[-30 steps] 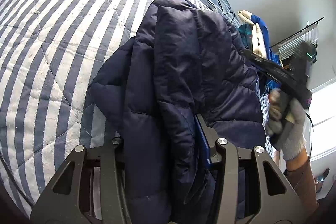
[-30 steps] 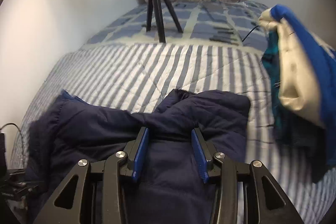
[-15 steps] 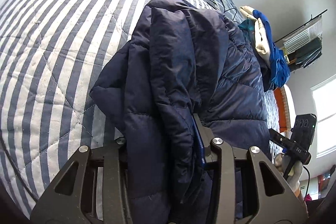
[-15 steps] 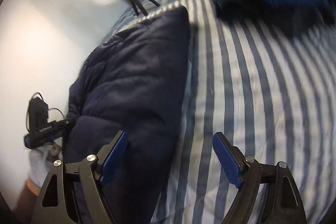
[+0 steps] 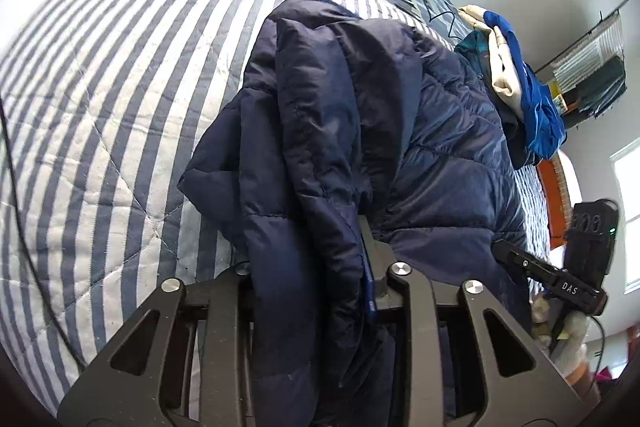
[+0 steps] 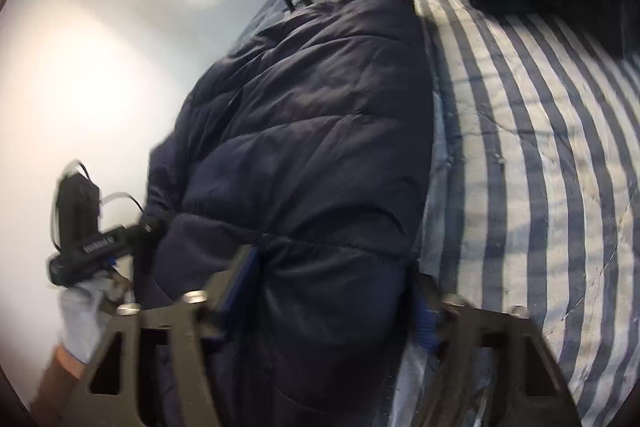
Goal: Fold large clothes
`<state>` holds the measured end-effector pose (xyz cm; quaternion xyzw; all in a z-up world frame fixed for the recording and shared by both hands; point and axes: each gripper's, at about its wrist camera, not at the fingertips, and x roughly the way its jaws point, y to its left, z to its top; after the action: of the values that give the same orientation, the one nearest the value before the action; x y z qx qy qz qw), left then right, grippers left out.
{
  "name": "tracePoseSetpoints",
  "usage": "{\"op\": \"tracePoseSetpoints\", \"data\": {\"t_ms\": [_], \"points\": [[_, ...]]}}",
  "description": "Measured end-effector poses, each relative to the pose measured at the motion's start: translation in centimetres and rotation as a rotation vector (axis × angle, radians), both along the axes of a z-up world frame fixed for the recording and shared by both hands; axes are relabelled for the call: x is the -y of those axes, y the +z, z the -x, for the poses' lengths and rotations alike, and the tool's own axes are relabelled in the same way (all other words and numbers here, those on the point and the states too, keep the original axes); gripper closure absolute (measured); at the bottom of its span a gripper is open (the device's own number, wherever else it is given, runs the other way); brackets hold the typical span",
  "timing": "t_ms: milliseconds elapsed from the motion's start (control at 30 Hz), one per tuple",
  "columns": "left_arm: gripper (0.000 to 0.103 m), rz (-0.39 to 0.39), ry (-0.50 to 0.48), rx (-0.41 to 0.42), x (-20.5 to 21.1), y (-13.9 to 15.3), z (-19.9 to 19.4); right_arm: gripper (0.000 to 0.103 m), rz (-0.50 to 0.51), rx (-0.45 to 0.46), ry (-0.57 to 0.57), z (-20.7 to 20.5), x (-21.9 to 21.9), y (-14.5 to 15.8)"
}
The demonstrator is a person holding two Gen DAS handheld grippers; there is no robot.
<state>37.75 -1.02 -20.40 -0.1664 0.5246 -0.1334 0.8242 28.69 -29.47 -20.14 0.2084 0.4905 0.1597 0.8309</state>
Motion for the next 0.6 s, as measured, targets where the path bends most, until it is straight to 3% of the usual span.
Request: {"op": "tracePoseSetpoints", "data": {"t_ms": [100, 200, 400, 600], "points": [[0.081, -0.034, -0.012, 0.035, 0.8, 1.1, 0.6, 0.078, 0.085, 0.020, 0.015, 0.3, -1.1, 1.6], [0.084, -0.047, -0.015, 0.063, 1.5, 2.2, 1.5, 0.085, 0.217, 0.068, 0.036, 1.2, -2.8, 3.8], [0.086, -0.035, -0.047, 0.086, 2.6, 4.1, 3.4, 0.088, 0.392, 0.144, 0.073, 3.6, -4.7, 7.3], [0.087, -0.041, -0.095, 0.145, 4.9, 6.8, 5.5, 0.088, 0.515, 0.191, 0.076, 6.1, -3.7, 10.8]]}}
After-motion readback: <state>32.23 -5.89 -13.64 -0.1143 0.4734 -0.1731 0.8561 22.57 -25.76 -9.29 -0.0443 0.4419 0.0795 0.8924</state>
